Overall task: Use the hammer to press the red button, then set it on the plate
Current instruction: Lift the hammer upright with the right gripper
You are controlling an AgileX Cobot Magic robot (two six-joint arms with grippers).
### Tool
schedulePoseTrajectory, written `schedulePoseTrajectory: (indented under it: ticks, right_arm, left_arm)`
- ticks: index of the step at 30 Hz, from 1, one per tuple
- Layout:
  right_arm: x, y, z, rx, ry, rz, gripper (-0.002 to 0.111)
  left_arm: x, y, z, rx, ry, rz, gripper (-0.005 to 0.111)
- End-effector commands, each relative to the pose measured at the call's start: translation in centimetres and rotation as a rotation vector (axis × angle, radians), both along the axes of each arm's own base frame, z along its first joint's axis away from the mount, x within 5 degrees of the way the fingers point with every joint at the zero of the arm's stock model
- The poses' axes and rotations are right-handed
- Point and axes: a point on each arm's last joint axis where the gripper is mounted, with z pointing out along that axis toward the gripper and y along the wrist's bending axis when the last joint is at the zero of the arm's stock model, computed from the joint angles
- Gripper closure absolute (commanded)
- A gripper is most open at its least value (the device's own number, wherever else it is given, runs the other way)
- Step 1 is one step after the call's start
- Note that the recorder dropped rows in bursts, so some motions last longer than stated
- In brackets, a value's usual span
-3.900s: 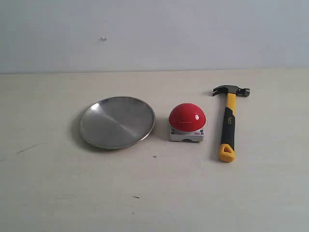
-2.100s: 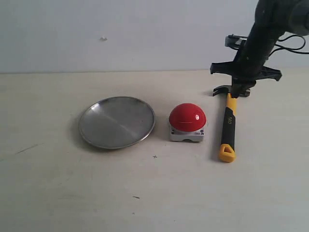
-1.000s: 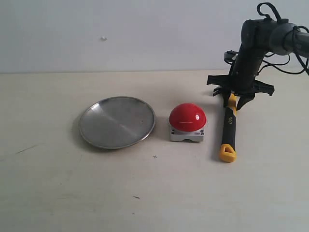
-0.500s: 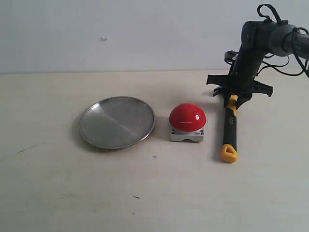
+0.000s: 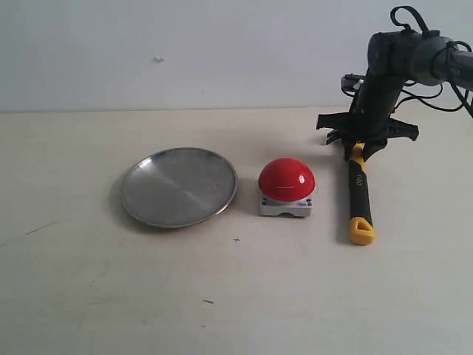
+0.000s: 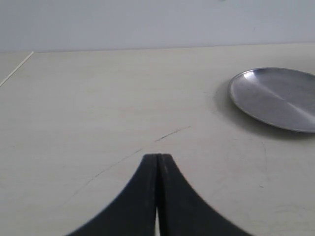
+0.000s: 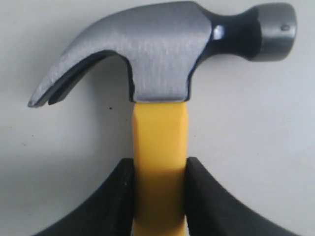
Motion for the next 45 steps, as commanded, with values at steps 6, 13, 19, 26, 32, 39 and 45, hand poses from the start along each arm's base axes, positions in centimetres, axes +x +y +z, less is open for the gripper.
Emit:
schedulePoseTrajectory:
  ticks: [6, 13, 19, 26, 32, 39, 45]
  right_arm:
    - [0.3, 2.7, 4.7, -0.145, -0.138, 0.051, 0.108]
    - [-0.2, 3.2, 9.1, -0.181, -0.231, 0.03, 0.108]
    - [-1.9, 2.7, 13.8, -0.214, -0.397, 0.022, 0.108]
    - [-6.4, 2.9, 18.5, -0.194, -0.643, 0.104, 0.108]
    - [-11.7, 3.3, 20.5, -0.159, -0.843, 0.184, 0.108]
    - [-15.9, 3.8, 21.0, -0.078, -1.023, 0.221, 0.108]
    - [-16.5, 4.1, 20.3, -0.049, -1.064, 0.236, 0.108]
  left_arm:
    - [0.0, 0.0, 0.1, -0.013, -0.009, 0.0, 0.107]
    - [0.0, 0.0, 0.1, -0.013, -0.009, 0.0, 0.107]
    - [0.0, 0.0, 0.1, -0.013, -0.009, 0.0, 0.107]
    - [0.0, 0.1, 0.2, 0.043, -0.024, -0.002, 0.107]
    - [0.3, -0.3, 3.0, -0.111, -0.332, -0.024, 0.107]
    - [-0.3, -0.5, 5.6, -0.262, -0.618, -0.067, 0.107]
    - [-0.8, -0.7, 6.7, -0.626, -0.703, -0.139, 0.107]
